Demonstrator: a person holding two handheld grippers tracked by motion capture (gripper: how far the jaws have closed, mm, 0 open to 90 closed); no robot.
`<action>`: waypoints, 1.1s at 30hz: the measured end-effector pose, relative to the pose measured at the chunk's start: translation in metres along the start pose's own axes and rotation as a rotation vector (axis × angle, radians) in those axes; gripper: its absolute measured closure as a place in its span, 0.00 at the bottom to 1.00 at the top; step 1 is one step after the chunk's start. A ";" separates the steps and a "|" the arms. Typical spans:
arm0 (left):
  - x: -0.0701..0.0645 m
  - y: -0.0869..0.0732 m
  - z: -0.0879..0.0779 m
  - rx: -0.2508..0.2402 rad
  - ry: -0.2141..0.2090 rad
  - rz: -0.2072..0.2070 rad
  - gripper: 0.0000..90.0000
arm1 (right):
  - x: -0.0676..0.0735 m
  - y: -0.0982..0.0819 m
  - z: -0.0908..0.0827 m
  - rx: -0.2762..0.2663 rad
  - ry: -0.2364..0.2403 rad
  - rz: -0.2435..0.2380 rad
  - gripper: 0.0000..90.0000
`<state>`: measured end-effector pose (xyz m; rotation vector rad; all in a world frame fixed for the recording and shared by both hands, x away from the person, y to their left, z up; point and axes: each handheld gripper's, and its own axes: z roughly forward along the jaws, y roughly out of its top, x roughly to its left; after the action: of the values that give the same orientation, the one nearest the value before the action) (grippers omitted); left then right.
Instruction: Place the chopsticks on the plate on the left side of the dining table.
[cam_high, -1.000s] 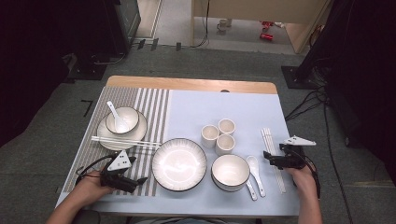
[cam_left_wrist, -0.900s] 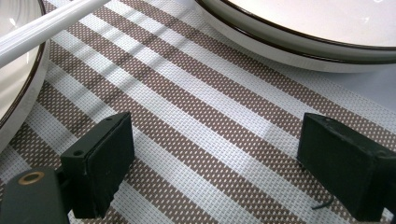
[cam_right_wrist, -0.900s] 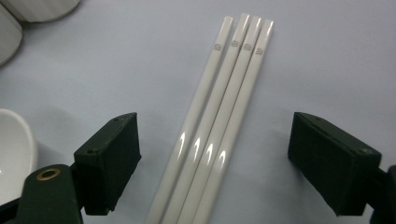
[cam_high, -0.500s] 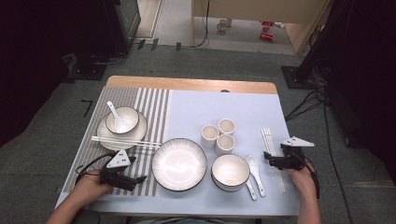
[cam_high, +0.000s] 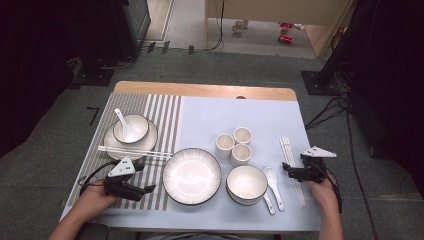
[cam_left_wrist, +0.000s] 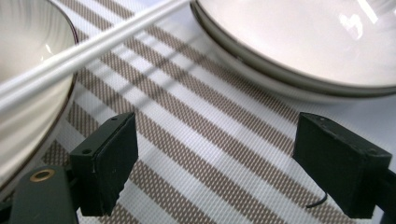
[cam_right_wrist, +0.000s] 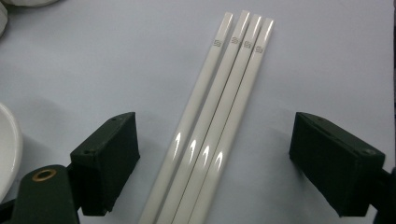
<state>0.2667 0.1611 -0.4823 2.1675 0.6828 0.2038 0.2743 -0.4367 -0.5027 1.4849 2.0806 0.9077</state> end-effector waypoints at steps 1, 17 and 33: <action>0.000 0.002 -0.002 -0.012 0.011 0.013 0.16 | 0.000 0.000 0.000 0.000 0.000 0.000 0.17; 0.010 0.014 -0.007 0.004 0.015 -0.050 0.17 | 0.001 0.000 0.000 -0.002 -0.003 -0.002 0.17; 0.023 0.020 -0.011 0.019 0.005 -0.061 0.32 | 0.001 0.000 0.000 0.001 -0.020 0.002 0.14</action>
<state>0.2900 0.1711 -0.4622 2.1617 0.7549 0.1711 0.2739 -0.4354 -0.5029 1.4906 2.0663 0.8881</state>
